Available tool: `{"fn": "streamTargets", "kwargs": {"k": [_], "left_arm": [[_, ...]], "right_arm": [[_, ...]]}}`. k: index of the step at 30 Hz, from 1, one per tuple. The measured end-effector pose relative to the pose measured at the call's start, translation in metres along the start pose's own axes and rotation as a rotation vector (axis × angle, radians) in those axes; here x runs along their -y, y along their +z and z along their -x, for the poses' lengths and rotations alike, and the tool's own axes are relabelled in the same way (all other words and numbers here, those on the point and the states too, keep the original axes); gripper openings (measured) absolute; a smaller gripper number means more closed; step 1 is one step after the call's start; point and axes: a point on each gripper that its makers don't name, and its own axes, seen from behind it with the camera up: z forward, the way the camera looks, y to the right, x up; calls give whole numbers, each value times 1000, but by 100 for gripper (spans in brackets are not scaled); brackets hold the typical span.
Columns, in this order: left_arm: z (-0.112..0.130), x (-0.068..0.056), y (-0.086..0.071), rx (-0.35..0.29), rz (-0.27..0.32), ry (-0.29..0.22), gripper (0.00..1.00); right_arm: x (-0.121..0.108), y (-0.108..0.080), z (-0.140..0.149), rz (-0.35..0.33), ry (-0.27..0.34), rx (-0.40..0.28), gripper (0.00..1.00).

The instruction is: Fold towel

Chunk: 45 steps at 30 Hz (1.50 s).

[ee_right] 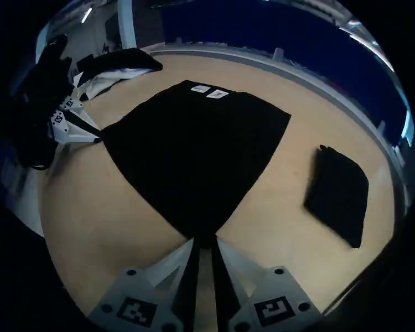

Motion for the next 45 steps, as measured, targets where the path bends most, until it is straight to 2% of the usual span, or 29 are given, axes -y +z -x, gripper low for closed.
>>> {"fn": "streamTargets", "kwargs": {"k": [6, 12, 21, 33, 45], "left_arm": [[-1, -2, -3, 2, 5, -25, 8], [-6, 2, -5, -5, -1, -26, 8], [-19, 6, -20, -22, -12, -25, 8], [-42, 8, -50, -37, -33, -10, 7], [-58, 0, -89, -21, -21, -38, 7]], "right_arm": [[0, -5, -3, -3, -3, -9, 12], [2, -9, -9, -10, 11, -21, 12], [-2, -24, -29, -7, 36, -63, 12], [-6, -54, -63, 5, 48, -120, 11], [-3, -93, -89, 7, 64, -169, 11]]}}
